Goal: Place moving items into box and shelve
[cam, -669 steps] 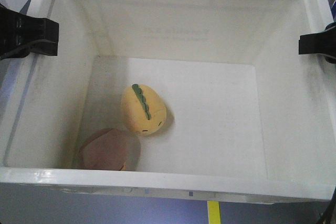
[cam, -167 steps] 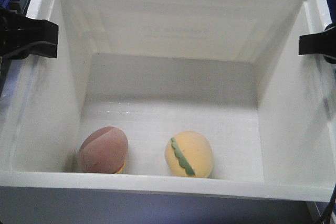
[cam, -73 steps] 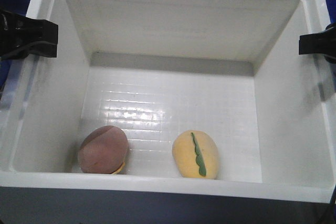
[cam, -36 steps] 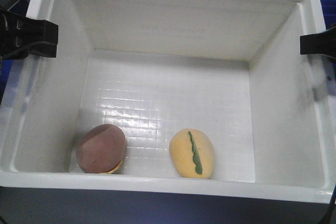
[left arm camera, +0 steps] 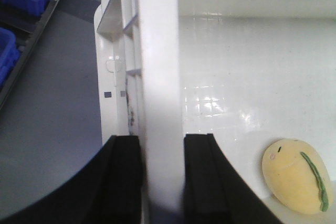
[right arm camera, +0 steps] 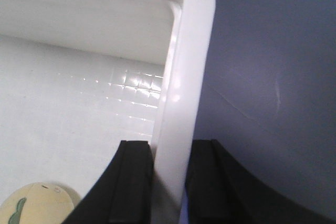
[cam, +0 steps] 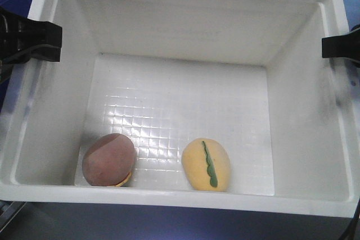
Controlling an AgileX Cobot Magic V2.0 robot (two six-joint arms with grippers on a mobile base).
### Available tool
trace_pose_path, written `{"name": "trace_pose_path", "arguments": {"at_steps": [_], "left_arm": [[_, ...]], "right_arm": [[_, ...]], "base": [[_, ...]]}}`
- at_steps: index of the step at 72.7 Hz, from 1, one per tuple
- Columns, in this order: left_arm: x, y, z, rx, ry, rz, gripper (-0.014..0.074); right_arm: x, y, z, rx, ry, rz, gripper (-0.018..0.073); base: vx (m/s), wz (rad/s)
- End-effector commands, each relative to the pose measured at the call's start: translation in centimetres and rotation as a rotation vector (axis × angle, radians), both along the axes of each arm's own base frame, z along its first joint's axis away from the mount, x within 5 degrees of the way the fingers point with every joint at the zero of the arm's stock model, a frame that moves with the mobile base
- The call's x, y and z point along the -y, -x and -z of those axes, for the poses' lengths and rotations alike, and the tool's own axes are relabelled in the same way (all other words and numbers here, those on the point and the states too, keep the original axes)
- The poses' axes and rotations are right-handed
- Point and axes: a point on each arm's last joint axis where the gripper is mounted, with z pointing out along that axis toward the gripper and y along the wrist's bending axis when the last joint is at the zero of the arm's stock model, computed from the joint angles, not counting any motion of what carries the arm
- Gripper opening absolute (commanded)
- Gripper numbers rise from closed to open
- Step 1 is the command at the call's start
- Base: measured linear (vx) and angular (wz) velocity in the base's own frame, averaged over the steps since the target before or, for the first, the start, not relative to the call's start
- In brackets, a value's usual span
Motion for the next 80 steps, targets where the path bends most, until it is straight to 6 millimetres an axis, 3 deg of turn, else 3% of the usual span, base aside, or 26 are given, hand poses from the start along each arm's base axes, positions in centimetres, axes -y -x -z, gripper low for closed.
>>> {"name": "trace_pose_path", "arguments": {"at_steps": [1, 80], "left_arm": [[-0.61, 0.28, -2.60, 0.179, 0.040, -0.011, -0.0006], [-0.61, 0.28, -2.60, 0.179, 0.040, -0.011, -0.0006]], "right_arm": [[0.57, -0.01, -2.61, 0.193, 0.018, 0.012, -0.0006], [0.57, -0.01, -2.61, 0.193, 0.018, 0.012, -0.0006]], "base": [[0.16, 0.62], [0.13, 0.54]]}}
